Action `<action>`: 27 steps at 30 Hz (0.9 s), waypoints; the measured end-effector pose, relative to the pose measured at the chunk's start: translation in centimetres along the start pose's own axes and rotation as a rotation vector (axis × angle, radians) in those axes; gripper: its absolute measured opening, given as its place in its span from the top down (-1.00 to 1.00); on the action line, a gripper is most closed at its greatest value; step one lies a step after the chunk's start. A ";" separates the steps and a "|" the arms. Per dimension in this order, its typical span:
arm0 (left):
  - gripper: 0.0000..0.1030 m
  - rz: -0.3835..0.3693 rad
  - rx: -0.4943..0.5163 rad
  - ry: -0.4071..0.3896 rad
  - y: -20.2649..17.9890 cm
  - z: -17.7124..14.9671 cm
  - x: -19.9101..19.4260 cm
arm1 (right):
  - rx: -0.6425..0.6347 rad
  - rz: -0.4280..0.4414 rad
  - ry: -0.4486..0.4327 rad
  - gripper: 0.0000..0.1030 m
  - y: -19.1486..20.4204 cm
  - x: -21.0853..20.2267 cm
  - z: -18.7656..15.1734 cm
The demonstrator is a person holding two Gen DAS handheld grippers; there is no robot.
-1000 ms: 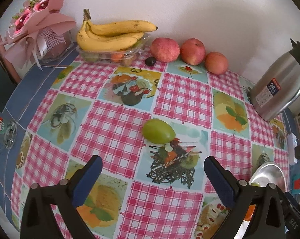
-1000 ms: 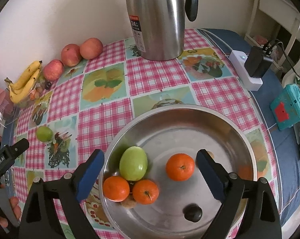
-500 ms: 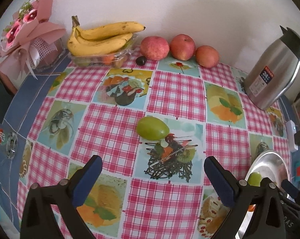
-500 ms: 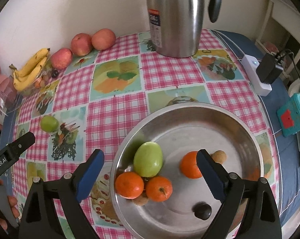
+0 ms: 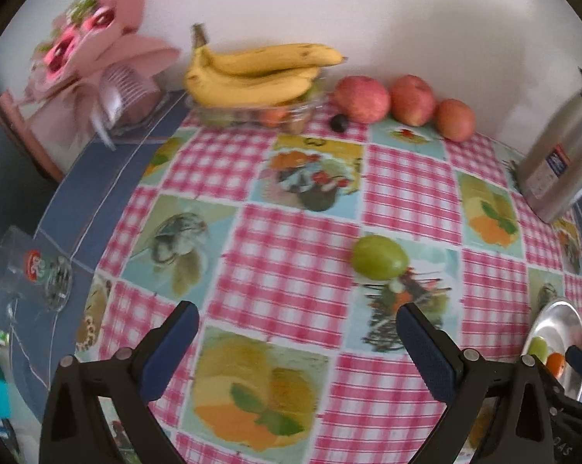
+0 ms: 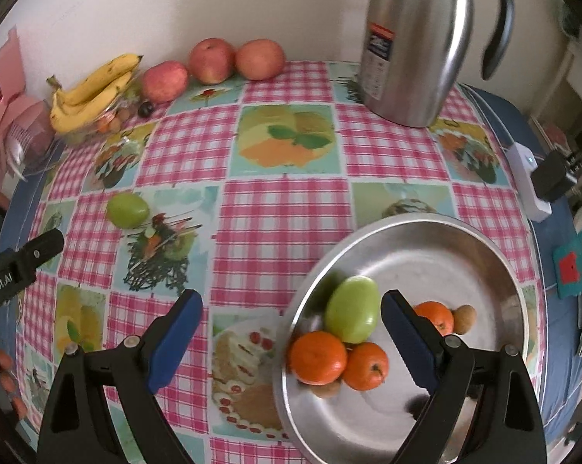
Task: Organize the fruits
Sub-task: 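Withdraw both grippers from the bowl toward the green pear on the tablecloth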
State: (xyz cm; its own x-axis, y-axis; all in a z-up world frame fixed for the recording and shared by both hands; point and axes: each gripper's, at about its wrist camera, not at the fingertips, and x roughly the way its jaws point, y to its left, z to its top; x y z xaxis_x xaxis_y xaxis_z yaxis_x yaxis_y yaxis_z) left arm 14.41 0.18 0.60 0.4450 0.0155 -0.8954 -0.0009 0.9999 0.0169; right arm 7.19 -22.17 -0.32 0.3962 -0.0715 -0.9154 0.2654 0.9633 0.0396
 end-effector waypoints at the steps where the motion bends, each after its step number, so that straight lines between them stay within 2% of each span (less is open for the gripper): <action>1: -1.00 0.002 -0.012 0.004 0.5 0.0 0.1 | -0.007 -0.003 0.002 -0.82 0.3 0.1 0.0; 4: -1.00 0.012 -0.038 0.014 2.0 0.0 0.4 | -0.021 -0.003 0.005 -0.82 1.0 0.2 0.1; 13: -1.00 -0.024 -0.107 0.026 5.4 -0.1 0.9 | -0.066 0.012 -0.006 -0.82 3.4 0.2 0.2; 23: -1.00 -0.014 -0.086 0.043 5.2 -0.6 1.4 | -0.107 0.106 -0.048 -0.82 5.7 0.5 0.2; 27: -1.00 -0.032 -0.108 0.056 5.2 -0.5 1.9 | -0.112 0.134 -0.043 -0.82 6.2 1.5 0.3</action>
State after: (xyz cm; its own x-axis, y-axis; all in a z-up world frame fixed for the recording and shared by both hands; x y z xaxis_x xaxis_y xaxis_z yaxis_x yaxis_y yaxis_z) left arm 14.83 5.41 -1.21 0.3958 -0.0190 -0.9181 -0.0853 0.9947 -0.0574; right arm 9.68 -16.34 -1.29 0.4594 0.0506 -0.8868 0.1089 0.9876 0.1127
